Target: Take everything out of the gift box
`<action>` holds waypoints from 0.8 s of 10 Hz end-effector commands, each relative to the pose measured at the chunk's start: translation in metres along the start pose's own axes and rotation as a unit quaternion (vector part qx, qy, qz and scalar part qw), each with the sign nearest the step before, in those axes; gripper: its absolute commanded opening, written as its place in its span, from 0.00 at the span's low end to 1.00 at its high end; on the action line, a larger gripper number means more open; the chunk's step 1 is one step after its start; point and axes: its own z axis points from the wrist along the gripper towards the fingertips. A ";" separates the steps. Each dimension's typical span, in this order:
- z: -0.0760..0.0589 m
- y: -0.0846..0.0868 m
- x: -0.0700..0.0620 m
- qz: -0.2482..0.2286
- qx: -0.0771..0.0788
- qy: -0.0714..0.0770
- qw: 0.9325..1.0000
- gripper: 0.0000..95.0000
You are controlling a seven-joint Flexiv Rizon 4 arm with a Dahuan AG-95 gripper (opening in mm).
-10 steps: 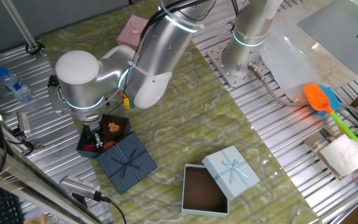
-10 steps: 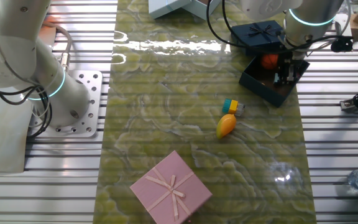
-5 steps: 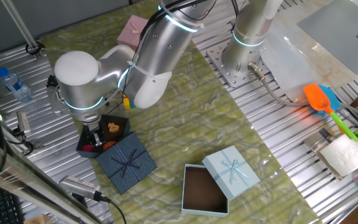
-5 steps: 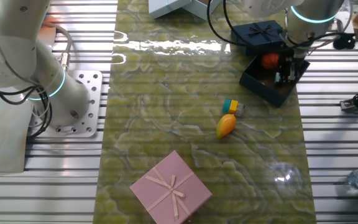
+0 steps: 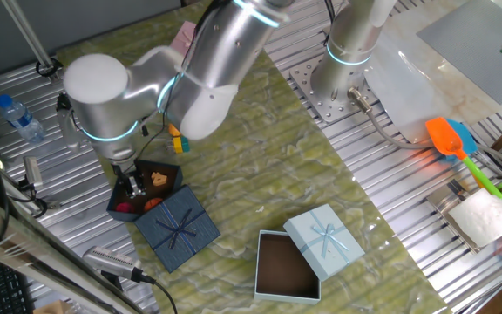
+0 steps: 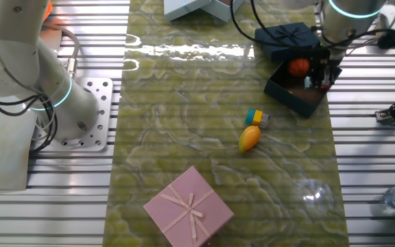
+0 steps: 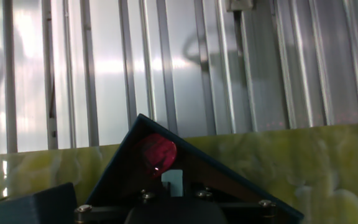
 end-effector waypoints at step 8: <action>-0.078 -0.063 0.041 -0.073 -0.006 0.024 0.997 0.00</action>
